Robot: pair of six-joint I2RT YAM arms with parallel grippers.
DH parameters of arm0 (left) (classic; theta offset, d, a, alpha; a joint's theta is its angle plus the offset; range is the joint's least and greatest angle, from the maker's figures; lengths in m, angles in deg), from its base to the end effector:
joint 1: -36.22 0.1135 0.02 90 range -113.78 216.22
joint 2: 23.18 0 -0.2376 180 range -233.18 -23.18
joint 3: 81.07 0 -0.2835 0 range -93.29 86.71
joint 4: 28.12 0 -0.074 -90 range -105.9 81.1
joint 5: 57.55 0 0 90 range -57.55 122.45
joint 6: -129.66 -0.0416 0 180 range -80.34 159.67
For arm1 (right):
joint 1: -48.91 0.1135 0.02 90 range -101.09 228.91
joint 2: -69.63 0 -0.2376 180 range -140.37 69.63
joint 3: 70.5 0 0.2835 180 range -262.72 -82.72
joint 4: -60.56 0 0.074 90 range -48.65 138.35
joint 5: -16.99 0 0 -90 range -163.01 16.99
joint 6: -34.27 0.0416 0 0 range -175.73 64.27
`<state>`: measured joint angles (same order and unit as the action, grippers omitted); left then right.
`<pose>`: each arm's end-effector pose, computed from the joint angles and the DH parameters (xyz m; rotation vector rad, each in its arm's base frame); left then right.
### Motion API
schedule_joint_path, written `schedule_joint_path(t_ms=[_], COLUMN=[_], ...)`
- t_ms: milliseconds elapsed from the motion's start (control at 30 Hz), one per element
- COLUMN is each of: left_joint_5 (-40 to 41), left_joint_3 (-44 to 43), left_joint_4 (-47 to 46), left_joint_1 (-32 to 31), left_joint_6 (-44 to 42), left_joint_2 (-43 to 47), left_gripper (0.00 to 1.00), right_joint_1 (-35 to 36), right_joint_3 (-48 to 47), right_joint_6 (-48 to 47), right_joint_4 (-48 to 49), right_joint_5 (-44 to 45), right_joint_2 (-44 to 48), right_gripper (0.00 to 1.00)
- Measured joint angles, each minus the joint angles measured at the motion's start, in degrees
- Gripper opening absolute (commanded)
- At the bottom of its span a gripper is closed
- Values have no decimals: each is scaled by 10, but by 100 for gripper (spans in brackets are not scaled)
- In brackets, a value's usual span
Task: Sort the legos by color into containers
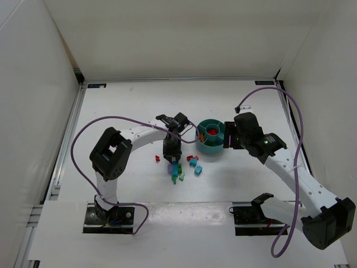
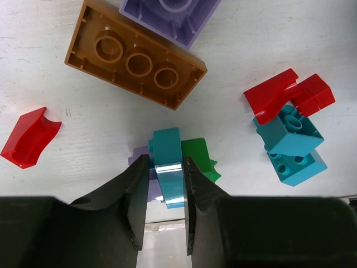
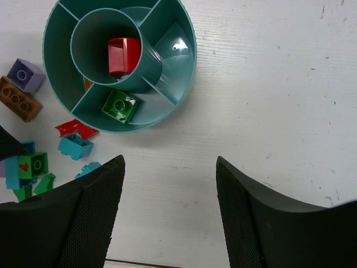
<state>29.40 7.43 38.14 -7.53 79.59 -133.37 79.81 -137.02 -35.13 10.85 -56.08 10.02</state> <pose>0.2735 -0.2649 0.1306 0.1072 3.1058 -0.1531 0.2334 0.1256 0.2752 -0.0569 2.2809 0.1269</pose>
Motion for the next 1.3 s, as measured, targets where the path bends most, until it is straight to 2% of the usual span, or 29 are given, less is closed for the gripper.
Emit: schedule_joint_path(t_ms=[367, 533, 633, 733, 833, 900, 1133, 1300], left_joint_5=[31, 66, 81, 88, 95, 97, 98, 102], left_joint_3=[-46, -49, -47, -33, -12, -4, 4, 9], left_joint_4=[27, 12, -27, -88, -152, -184, -223, -230], left_joint_1=[-1, -1, -1, -1, -2, -2, -9, -19], left_joint_6=[-18, -34, -47, -57, -63, -65, -69, -74], left_joint_2=[7, 56, 115, 191, 266, 301, 308, 307], left_gripper=[0, 0, 0, 0, 0, 0, 0, 0], right_joint_1=[9, 15, 4, -24, -54, -56, -9, -5], right_joint_3=[0, 9, 31, 54, 62, 62, 32, -10], right_joint_6=[0, -22, -49, -77, -82, -82, -98, -101], right_joint_4=[0, 23, 64, 114, 166, 198, 259, 286], right_joint_5=[9, -27, -104, -227, -341, -388, -460, -496], right_joint_2=[5, 30, 57, 73, 61, 45, -9, -47], right_gripper=[70, 70, 72, 73, 74, 77, 81, 81])
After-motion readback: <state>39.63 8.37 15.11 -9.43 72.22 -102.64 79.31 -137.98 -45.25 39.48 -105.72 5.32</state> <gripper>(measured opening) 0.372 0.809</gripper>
